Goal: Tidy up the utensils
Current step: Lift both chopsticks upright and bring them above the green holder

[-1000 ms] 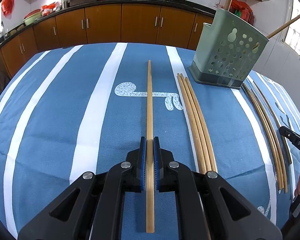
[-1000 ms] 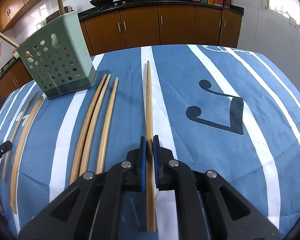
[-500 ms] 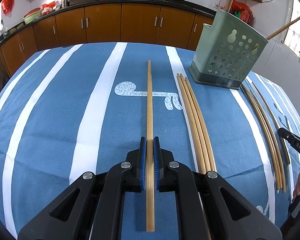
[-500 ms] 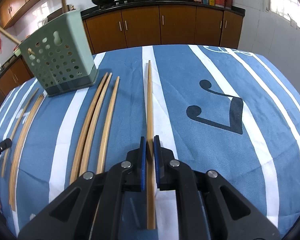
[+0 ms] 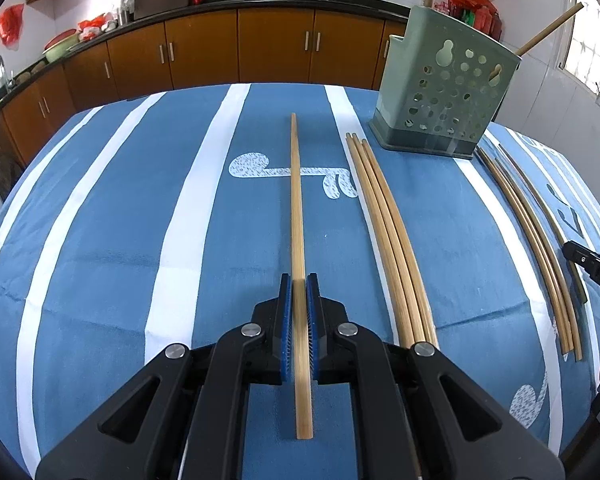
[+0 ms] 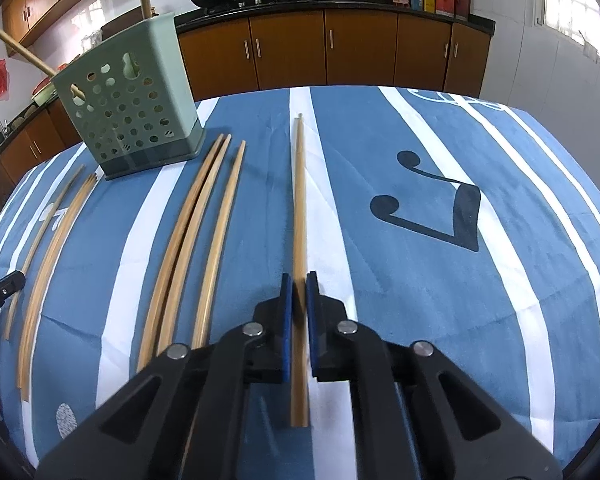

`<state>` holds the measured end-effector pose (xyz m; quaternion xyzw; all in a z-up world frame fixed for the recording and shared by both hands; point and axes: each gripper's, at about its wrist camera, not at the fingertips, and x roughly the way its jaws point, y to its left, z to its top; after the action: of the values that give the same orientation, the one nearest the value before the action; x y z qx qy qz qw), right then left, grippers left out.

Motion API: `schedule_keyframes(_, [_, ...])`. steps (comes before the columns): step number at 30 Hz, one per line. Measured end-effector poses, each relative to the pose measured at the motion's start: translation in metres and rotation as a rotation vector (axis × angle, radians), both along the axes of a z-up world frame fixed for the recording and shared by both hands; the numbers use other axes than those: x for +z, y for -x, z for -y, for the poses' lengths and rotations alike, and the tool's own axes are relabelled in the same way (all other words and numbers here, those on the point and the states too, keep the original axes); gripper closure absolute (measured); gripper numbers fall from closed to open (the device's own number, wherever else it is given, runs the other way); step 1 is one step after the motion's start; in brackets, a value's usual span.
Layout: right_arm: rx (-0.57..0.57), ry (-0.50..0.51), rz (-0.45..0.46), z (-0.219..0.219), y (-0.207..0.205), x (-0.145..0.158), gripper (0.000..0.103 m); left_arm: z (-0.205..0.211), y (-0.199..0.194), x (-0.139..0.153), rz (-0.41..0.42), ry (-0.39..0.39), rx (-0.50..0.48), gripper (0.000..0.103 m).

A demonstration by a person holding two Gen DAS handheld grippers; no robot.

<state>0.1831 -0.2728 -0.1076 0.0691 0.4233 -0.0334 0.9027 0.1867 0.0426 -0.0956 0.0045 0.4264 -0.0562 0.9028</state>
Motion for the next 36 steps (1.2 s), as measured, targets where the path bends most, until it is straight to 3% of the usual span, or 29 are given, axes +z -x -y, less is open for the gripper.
schedule_keyframes(8, [-0.009,-0.029,0.081,0.008,0.014,0.027,0.095,-0.007,0.005,0.016,0.018,0.029,0.005,0.096])
schedule_keyframes(27, [-0.057,-0.079,0.374,0.020,0.040,0.103,0.095,-0.020,0.025,0.097,0.268,0.127,0.050,0.096])
schedule_keyframes(36, [-0.053,-0.070,0.433,0.018,0.043,0.121,0.095,-0.019,0.026,0.119,0.335,0.131,0.047,0.096])
